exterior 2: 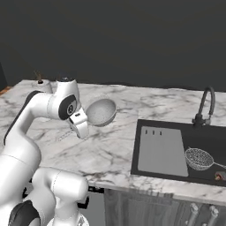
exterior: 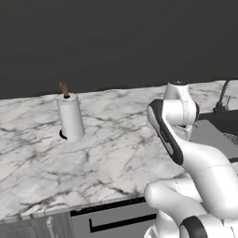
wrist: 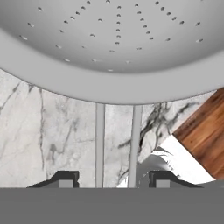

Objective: Pick the strainer and strainer and place them in the sink. Then turn on the water.

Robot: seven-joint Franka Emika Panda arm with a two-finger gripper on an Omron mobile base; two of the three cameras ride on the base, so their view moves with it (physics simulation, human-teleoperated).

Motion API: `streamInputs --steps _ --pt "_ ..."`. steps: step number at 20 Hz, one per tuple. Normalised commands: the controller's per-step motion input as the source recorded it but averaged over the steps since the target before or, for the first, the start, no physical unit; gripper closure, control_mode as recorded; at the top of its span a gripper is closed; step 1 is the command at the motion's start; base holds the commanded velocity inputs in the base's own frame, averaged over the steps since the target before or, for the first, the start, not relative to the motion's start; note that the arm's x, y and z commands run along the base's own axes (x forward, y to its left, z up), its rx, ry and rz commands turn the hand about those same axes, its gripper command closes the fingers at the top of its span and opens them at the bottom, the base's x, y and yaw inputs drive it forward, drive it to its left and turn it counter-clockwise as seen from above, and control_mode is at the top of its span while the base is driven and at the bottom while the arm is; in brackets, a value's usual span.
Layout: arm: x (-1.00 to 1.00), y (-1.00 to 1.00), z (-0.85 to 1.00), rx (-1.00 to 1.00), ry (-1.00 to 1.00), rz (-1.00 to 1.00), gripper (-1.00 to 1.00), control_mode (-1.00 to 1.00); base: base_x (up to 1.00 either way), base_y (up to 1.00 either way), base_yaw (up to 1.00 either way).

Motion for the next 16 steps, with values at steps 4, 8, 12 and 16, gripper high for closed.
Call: streamInputs --steps 4,8,12,16 --pt "0.0 0.0 0.0 0.0 0.0 0.0 1.0 1.0 -0.4 -0.65 -0.12" --pt "0.0 0.0 0.0 0.0 0.0 0.0 1.0 1.0 -0.38 -1.0 -0.05" --pt "0.0 0.0 0.0 0.0 0.0 0.0 1.0 1.0 -0.27 -1.0 -0.02" --pt "0.0 0.0 0.0 0.0 0.0 0.0 1.0 1.0 -0.04 -1.0 0.0"
